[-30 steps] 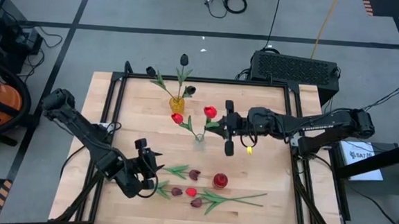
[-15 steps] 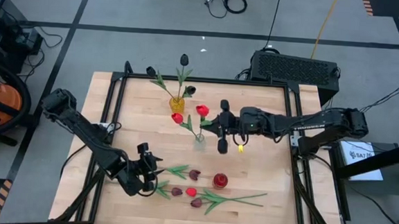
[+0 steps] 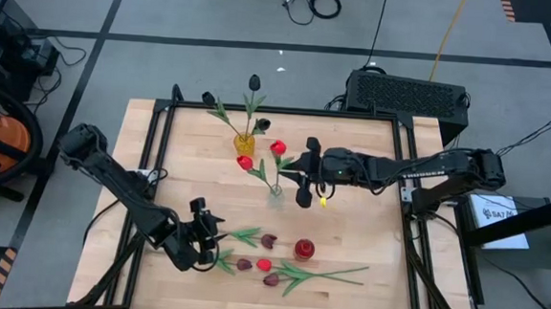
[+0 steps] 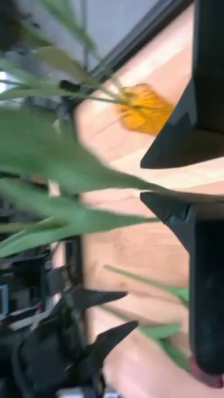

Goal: Sort flowers into vase by color
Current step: Put the left red tulip into the transparent vase, then put the red tulip into the transparent vase

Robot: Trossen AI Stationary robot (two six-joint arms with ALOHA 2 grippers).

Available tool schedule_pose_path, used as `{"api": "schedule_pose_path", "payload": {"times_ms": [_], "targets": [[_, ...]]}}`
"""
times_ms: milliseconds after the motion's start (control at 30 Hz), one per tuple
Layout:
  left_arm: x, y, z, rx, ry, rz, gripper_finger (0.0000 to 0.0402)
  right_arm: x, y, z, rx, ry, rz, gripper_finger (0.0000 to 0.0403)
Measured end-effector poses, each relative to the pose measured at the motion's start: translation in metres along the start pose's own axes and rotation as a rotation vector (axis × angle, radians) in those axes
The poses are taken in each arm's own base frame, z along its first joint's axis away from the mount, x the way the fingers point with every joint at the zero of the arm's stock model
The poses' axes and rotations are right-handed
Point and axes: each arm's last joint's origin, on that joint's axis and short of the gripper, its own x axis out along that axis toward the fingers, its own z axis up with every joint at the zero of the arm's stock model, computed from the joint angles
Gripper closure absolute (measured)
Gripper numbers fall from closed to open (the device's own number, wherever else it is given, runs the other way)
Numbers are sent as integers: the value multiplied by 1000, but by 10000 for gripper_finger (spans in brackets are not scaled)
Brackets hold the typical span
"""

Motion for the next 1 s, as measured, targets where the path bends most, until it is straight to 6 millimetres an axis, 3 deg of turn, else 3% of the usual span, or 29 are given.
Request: {"api": "schedule_pose_path", "payload": {"times_ms": [267,400,833,1000], "targets": [[13,-7,-11,34,74,-1,199,-3,-5,-12,1,135,-20,272],[20,-11,-18,60,124,-7,199,-16,-6,-8,-2,163,-22,247],[45,-12,-34,155,247,38,199,-101,-5,13,85,176,10,230],[54,-5,-31,133,272,53,199,-121,1,17,93,149,51,230]]}}
